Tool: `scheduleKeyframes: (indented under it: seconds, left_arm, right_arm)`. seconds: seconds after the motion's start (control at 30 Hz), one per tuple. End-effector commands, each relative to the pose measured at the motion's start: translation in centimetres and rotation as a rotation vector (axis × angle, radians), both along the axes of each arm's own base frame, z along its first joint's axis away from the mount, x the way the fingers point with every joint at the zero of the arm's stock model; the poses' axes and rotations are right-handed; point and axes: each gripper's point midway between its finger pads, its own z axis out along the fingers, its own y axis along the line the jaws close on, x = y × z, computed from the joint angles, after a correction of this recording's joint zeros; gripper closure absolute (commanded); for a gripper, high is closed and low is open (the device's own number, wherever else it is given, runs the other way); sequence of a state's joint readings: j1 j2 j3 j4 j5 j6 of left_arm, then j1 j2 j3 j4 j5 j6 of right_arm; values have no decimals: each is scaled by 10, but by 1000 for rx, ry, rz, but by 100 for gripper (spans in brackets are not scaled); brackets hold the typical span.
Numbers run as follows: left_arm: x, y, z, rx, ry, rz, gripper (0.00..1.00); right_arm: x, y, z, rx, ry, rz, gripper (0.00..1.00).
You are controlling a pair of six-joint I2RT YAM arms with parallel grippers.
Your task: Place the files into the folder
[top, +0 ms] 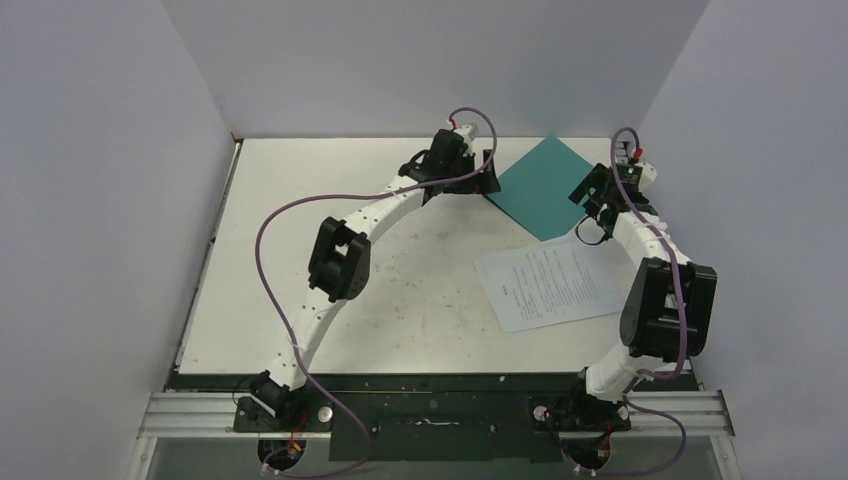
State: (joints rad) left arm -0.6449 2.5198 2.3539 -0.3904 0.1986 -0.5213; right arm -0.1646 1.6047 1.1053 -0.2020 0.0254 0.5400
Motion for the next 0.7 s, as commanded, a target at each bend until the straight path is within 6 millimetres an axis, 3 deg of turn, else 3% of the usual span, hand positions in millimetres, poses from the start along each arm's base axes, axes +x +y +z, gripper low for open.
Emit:
scheduleKeyframes:
  seconds: [0.0, 0.17, 0.27, 0.5, 0.67]
  left_arm:
    - [36, -6, 27, -155, -98, -10, 4]
    - [57, -10, 15, -233, -105, 3, 4]
    - [63, -15, 11, -267, -125, -5, 4]
    - [75, -21, 1, -340, -153, 4, 4]
    - [76, -28, -12, -396, -130, 11, 4]
  right_arm:
    - [39, -5, 16, 35, -106, 12, 10]
    - [59, -7, -13, 106, -83, 11, 10]
    - [66, -12, -20, 107, -78, 1, 10]
    - [70, -22, -41, 114, -43, -23, 10]
    - [71, -19, -54, 146, -41, -21, 10]
